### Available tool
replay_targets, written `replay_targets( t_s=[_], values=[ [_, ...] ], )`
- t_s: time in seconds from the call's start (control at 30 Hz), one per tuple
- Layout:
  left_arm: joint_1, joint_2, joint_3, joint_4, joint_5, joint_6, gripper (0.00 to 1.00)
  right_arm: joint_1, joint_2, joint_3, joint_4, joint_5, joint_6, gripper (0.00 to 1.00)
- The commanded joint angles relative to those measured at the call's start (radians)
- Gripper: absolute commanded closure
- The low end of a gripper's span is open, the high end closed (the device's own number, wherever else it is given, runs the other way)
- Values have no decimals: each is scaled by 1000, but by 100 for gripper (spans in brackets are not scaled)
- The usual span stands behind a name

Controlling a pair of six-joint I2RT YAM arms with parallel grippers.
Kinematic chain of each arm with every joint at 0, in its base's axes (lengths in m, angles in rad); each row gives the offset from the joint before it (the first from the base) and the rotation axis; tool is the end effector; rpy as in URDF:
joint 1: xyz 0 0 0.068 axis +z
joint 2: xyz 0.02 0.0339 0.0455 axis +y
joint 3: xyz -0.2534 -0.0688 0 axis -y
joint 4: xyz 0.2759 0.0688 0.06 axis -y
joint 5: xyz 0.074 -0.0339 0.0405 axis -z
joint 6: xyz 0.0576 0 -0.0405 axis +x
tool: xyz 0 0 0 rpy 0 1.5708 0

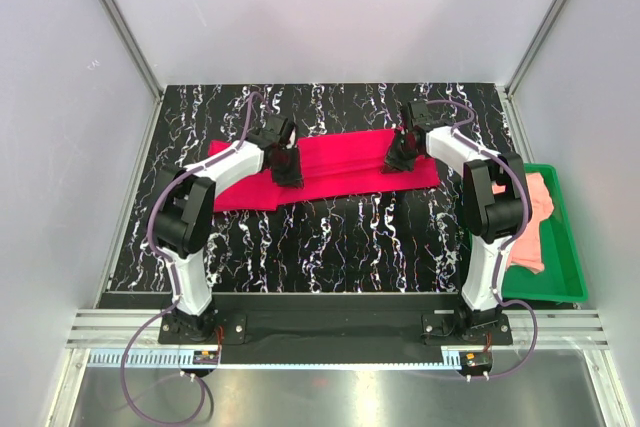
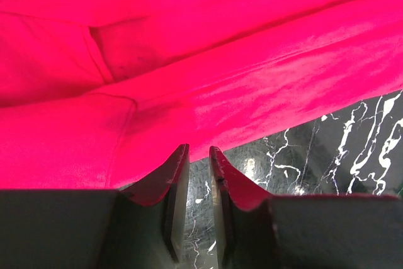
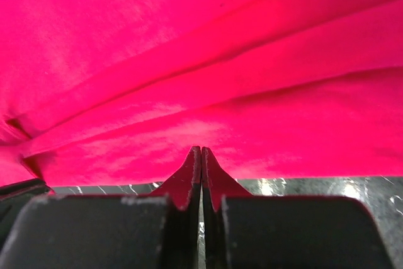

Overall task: Fold and stack the t-shirts
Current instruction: Fold the tshirt

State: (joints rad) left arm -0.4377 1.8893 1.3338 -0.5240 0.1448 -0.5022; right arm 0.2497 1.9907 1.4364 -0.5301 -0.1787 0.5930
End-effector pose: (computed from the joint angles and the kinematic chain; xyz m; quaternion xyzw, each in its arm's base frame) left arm 0.3834 -0.1886 0.1441 -0.0136 0.9675 -0.1724 0.1845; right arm 0.4341 0.1213 0.1352 0.1439 0.9562 0.1771 0.1834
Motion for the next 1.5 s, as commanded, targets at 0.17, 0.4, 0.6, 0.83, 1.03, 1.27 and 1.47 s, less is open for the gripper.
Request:
replay_targets(
  t_s=[0.17, 0.4, 0.6, 0.83, 1.03, 1.27, 1.47],
  values=[
    [-16, 56, 113, 2, -66, -7, 75, 0, 29, 21, 70, -27, 54, 100],
    [-16, 152, 245, -64, -60, 28, 75, 0, 53, 82, 50, -15, 60, 100],
    [-38, 56, 145, -39, -102, -2, 77, 0, 37, 72, 44, -13, 56, 100],
    [-41, 86, 139, -48, -128, 11, 83, 0, 16, 36, 59, -7, 44, 100],
    [-33, 123, 185, -68, -183, 37, 82, -1, 13, 13, 53, 10, 41, 100],
    [13, 165, 240, -80, -183, 54, 82, -9, -7, 13, 47, 27, 37, 100],
    [28, 232, 352, -76, -153, 109, 82, -10, -4, 12, 48, 24, 48, 100]
  ],
)
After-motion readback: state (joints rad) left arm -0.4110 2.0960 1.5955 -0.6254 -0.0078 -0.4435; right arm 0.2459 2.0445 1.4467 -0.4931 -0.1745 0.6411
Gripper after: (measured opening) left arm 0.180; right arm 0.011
